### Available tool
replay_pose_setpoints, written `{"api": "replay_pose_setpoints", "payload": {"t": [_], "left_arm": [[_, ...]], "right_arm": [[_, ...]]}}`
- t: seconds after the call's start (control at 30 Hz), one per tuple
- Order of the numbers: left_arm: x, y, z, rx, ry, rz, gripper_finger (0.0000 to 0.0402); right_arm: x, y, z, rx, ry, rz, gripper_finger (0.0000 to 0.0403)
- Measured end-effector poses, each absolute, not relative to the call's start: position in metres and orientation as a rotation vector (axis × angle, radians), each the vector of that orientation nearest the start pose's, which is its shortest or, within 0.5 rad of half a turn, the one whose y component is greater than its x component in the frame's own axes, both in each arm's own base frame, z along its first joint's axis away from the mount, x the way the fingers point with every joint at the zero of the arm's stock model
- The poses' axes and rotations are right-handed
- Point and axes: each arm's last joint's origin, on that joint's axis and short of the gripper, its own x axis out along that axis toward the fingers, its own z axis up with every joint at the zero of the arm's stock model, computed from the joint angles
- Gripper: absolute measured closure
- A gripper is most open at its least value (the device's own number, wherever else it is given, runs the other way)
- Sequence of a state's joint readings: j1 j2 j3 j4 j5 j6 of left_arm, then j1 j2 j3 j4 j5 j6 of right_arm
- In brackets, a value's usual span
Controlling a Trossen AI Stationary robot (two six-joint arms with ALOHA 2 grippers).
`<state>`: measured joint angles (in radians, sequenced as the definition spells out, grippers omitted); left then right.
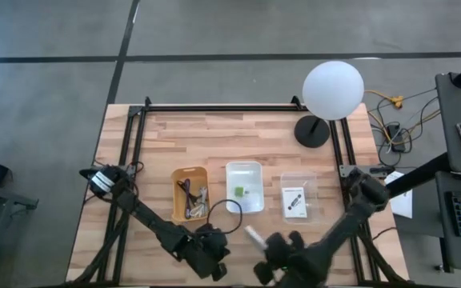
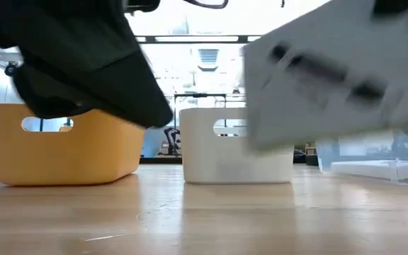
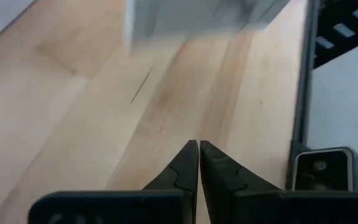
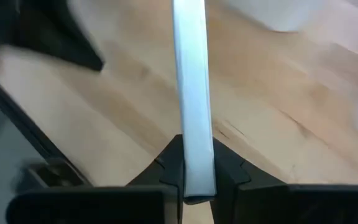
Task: Pick and place items into bin
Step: Put the white card reader box into the transparent bin
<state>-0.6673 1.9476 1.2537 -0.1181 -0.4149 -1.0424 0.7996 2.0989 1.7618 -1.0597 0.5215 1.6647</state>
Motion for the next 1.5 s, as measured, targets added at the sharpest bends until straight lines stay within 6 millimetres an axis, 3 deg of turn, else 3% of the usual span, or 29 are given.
{"api": "replay_pose_setpoints", "payload": {"t": [0.17, 0.23, 0.4, 0.57, 0.7, 0.93, 1.13, 1.5], "left_arm": [[0.322, -0.248, 0.170, -0.610, 0.744, 0.188, 0.0402], [0.322, -0.247, 0.173, -0.613, 0.737, 0.191, 0.0402], [0.323, -0.238, 0.184, -0.624, 0.703, 0.208, 0.0402], [0.322, -0.225, 0.196, -0.604, 0.694, 0.257, 0.0402], [0.317, -0.218, 0.203, -0.585, 0.709, 0.289, 0.0402], [0.307, -0.202, 0.215, -0.581, 0.748, 0.370, 0.0402], [0.302, -0.189, 0.223, -0.584, 0.774, 0.417, 0.0402], [0.301, -0.179, 0.232, -0.558, 0.756, 0.405, 0.0402]], "right_arm": [[0.255, 0.291, 0.256, 0.902, 0.725, -0.849, 0.0370], [0.240, 0.287, 0.269, 0.920, 0.751, -0.873, 0.0370], [0.222, 0.266, 0.294, 0.853, 0.775, -0.931, 0.0369], [0.216, 0.236, 0.305, 0.815, 0.774, -0.984, 0.0369], [0.215, 0.213, 0.295, 0.797, 0.772, -1.062, 0.0369], [0.210, 0.177, 0.246, 0.779, 0.947, -1.343, 0.0369], [0.212, 0.168, 0.227, 0.966, 0.842, -1.202, 0.0369], [0.213, 0.150, 0.208, 1.088, 0.729, -1.167, 0.0369]]}}
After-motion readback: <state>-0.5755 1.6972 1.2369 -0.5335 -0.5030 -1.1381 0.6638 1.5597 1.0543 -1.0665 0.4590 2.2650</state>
